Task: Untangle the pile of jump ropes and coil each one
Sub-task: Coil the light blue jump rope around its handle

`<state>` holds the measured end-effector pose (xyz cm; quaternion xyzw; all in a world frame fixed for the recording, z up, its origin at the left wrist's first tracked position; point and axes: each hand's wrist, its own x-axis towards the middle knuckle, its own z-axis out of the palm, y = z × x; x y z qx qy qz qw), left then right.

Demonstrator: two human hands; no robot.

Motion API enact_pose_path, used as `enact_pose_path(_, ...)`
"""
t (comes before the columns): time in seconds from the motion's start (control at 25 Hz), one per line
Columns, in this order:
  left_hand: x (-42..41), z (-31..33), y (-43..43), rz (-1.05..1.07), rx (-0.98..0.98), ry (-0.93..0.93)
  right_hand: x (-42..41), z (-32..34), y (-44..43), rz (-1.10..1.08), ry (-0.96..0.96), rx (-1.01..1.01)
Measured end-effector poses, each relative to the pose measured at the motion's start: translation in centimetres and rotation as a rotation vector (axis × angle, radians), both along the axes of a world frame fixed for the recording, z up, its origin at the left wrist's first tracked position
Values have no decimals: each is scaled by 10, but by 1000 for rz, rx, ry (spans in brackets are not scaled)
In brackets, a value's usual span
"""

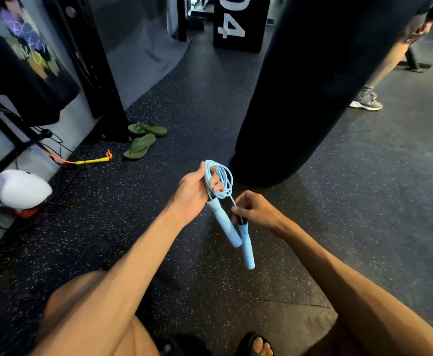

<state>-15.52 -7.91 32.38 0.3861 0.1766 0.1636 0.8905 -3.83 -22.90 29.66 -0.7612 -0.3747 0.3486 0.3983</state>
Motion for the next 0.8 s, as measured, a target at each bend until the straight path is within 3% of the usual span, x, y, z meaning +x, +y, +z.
enact_pose_path(0.16, 2, 0, -8, 62, 71, 11, -4, 0, 2, 8, 12, 23)
enact_pose_path(0.36, 7, -2, -19, 81, 246, 37, -10, 5, 6, -162, 445, 99)
enact_pose_path(0.52, 14, -8, -36, 108, 322, 41, -11, 3, 4, -200, 644, 142)
enact_pose_path(0.8, 15, -9, -34, 208, 71, 60, -13, 6, 2, -200, 732, 250)
